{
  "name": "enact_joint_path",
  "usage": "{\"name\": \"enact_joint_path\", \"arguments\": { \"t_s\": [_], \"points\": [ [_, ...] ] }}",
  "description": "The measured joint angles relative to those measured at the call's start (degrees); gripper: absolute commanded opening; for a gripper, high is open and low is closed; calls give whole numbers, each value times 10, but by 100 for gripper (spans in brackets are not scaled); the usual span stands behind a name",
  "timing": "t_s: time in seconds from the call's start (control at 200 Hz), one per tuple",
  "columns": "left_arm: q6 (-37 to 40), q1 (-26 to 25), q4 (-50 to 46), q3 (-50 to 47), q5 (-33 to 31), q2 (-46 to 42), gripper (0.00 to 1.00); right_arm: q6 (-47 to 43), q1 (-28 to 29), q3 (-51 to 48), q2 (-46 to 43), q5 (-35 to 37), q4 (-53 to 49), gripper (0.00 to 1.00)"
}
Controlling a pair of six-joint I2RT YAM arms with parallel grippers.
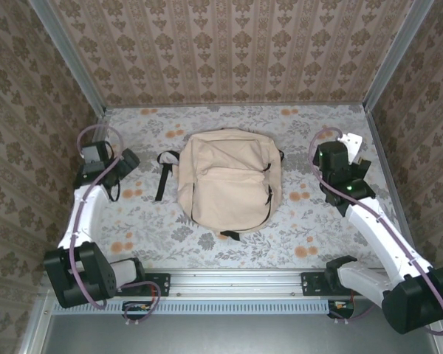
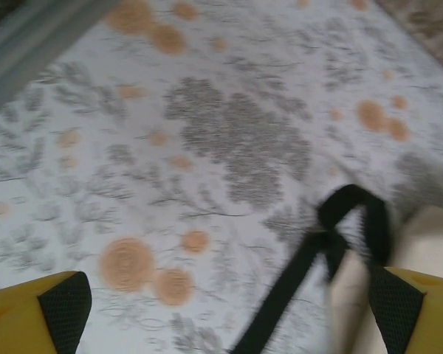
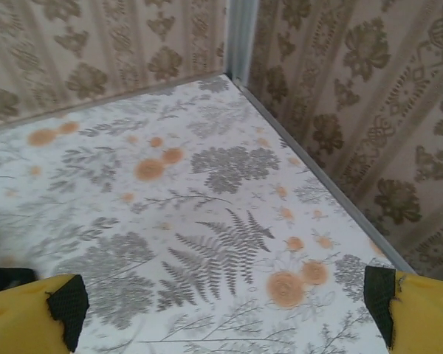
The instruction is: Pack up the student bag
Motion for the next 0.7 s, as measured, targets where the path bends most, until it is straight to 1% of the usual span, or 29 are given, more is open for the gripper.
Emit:
{"name": "enact_joint_path", "arguments": {
  "t_s": [0.14,0.235,0.34,0.48,0.7],
  "points": [
    [33,-23,69,-84,-96,-35,100,-6,-37,-51,10,-9,40,100],
    [63,-35,101,-113,-129,-42,100,-24,-54,-81,30,-21,92,100],
    [100,-37,160,-137,-158,-33,100,-54,-56,-134,50,-47,171,100],
    [143,-38,281,-200,-162,-12,100,-91,-59,-196,68,-88,272,100],
    [209,-50,474,-294,-122,27,100,-136,-66,-258,92,-172,430,100]
  ]
}}
